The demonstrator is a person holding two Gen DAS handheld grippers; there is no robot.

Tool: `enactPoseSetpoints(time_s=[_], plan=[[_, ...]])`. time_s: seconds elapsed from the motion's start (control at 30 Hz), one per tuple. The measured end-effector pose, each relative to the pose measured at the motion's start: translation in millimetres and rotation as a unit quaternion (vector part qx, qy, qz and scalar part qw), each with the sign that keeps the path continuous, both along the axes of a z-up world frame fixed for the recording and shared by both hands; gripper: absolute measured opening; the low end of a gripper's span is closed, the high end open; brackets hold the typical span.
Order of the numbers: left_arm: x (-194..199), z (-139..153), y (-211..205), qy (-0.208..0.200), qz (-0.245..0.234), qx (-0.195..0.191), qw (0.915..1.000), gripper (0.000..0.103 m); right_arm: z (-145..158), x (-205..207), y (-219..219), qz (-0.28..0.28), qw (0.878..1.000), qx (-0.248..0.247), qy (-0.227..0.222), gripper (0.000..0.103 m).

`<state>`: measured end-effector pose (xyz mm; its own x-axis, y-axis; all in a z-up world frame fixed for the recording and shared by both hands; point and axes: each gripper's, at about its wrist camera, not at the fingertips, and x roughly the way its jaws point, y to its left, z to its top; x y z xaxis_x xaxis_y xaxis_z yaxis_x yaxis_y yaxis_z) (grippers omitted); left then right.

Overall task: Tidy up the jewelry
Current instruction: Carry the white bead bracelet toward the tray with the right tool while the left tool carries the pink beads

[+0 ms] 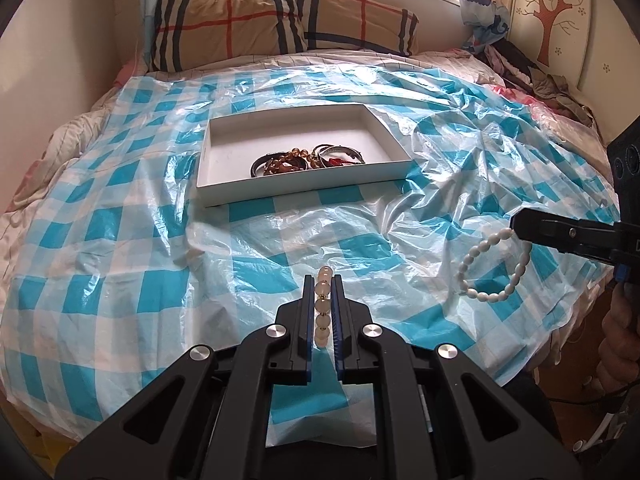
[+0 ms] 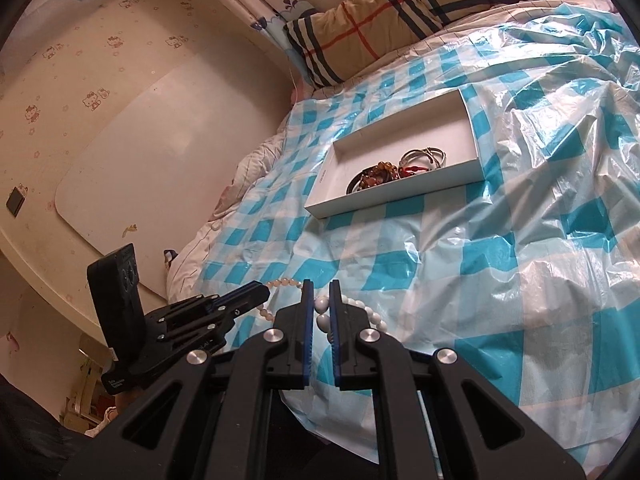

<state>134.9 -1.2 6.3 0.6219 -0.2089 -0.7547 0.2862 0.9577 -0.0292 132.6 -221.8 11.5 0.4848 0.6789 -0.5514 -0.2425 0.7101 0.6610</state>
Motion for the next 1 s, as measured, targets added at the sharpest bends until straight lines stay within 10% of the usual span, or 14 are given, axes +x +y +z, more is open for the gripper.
enactPoseSetpoints(time_s=[0.3,0.4,0.5,0.8,1.0], plan=[[4,4,0,-0.007,0.0,-0.004,1.0,0.007,13,7,7,0.007,1.0,0.004,-0.022,0.008],[6,4,1,-0.005,0.002,-0.005,1.0,0.007,7,9,17,0.019,0.999,-0.049,-0.015,0.01],[9,1,3,0.0,0.006,-0.007,1.0,0.007,-12,10,25,0.031,0.992,-0.126,-0.001,0.035],[10,-5,5,0.006,0.006,-0.009,0.9999,0.007,-81,20,38,0.052,0.971,-0.225,0.056,0.035],[10,-6,4,0.007,0.004,-0.009,0.9999,0.007,-82,13,55,0.099,0.959,-0.262,0.046,0.008]])
